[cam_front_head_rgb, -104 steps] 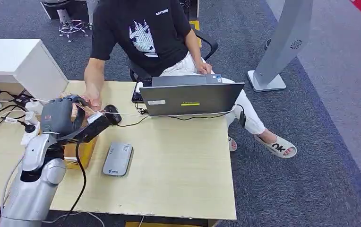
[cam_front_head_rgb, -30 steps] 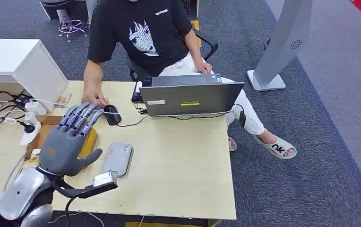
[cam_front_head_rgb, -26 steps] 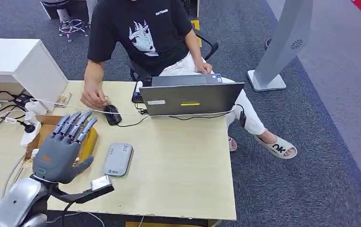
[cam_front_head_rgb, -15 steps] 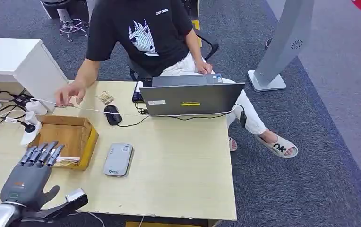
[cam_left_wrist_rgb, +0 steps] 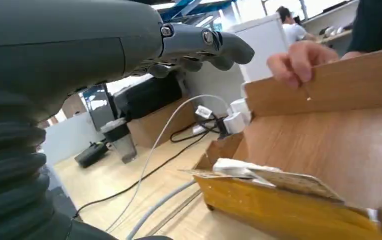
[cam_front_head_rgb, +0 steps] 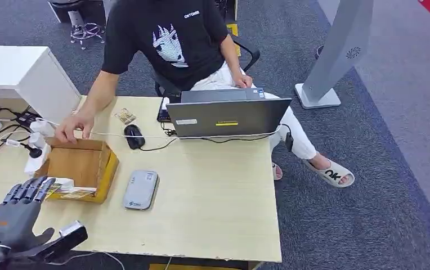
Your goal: Pass the card to the sensor for recognition and then transmit it.
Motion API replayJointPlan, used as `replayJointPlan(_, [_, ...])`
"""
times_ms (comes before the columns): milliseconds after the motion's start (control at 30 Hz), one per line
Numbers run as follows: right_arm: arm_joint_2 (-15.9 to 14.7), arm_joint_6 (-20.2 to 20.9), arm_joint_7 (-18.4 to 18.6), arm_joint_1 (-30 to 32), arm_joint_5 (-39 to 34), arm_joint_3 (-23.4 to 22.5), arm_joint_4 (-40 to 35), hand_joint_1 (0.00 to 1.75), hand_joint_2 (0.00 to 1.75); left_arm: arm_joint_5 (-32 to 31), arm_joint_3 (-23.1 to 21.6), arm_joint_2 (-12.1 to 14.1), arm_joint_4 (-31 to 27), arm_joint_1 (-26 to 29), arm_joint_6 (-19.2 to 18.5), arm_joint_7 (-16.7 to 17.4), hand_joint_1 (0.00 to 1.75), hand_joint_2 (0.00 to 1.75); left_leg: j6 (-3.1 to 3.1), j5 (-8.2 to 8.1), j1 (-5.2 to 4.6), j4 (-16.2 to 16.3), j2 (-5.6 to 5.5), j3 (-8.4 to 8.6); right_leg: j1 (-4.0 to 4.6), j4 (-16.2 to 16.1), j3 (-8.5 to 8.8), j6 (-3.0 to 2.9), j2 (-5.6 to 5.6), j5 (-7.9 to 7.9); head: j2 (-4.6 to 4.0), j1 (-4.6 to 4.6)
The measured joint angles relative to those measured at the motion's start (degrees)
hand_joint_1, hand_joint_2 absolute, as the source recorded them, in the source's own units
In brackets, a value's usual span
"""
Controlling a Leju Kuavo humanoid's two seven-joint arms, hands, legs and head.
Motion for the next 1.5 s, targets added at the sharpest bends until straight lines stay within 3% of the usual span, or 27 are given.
replayJointPlan(433, [0.00,0.04,0.11,0.00,0.64,0.00,0.00,0.00,1.75,0.11,1.90,-1.27,2.69,-0.79,0.04,-0.64,0.00,1.75,0.01,-0.01,-0.02,0.00,-0.02,-0.01,0.00,-0.01,0.00,0.00,-0.02,0.00,0.00,0.00])
replayJointPlan(667, [-0.02,0.76,0.04,-0.12,2.34,0.00,-0.07,0.00,1.75,-1.31,2.56,-4.09,10.78,-6.64,1.95,-4.00,0.00,1.75,0.01,0.01,-0.02,0.01,-0.04,0.02,-0.01,-0.01,0.03,0.00,-0.05,0.01,0.00,0.00])
replayJointPlan(933, [-0.11,1.22,-0.02,-0.31,3.34,0.00,-0.09,0.00,1.75,-1.90,2.49,-6.60,18.01,-10.91,2.73,-5.18,0.03,1.75,0.01,0.00,-0.03,0.02,-0.02,0.02,0.00,-0.01,0.01,0.00,-0.01,0.01,0.00,0.00])
replayJointPlan(1500, [-0.35,1.35,-0.37,-0.39,4.70,0.00,-0.09,0.00,1.75,-2.32,1.42,-9.73,26.23,-15.13,4.42,-7.15,0.10,1.75,0.02,0.00,-0.03,0.02,-0.02,0.02,-0.01,-0.01,0.00,0.00,0.00,0.01,0.00,0.00])
